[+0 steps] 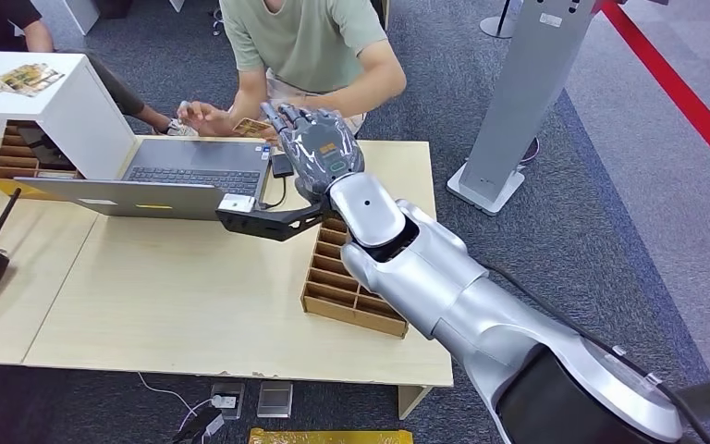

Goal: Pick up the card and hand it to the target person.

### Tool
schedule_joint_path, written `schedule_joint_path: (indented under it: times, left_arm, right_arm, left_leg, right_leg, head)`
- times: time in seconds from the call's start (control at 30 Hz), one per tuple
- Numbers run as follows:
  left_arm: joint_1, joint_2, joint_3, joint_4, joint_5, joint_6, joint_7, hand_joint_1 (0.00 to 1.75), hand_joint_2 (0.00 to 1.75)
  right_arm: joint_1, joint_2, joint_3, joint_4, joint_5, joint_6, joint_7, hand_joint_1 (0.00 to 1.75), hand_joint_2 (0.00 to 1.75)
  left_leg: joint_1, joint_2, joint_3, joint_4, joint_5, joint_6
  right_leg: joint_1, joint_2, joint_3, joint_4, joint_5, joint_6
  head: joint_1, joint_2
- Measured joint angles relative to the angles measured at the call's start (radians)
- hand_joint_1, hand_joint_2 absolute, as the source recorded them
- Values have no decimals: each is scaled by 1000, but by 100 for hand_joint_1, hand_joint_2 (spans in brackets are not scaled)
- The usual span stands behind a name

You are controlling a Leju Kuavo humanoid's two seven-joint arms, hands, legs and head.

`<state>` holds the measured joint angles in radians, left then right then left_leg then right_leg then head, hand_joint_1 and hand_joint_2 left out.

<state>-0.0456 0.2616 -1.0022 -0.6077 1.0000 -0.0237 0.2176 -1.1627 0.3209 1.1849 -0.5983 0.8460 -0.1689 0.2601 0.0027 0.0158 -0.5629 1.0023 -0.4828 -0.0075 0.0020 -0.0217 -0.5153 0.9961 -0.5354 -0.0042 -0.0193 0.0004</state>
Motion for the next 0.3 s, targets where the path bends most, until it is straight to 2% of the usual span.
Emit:
schedule_joint_path:
  times: [0.13, 0.3]
  left_arm:
    - [-3, 4, -10, 5, 18, -15, -11, 0, 175]
    - [-4, 11, -19, 12, 23, -30, -29, 0, 175]
  right_arm:
    - [66, -13, -62, -77, -84, 37, -10, 0, 175]
    - [209, -80, -157, -289, -269, 107, 13, 0, 175]
  left_leg:
    - [0, 0, 0, 0, 0, 0]
    - [0, 0, 0, 0, 0, 0]
  right_leg:
    - [0, 0, 0, 0, 0, 0]
    - [0, 0, 0, -1, 0, 0]
  head:
    - [0, 0]
    - [0, 0]
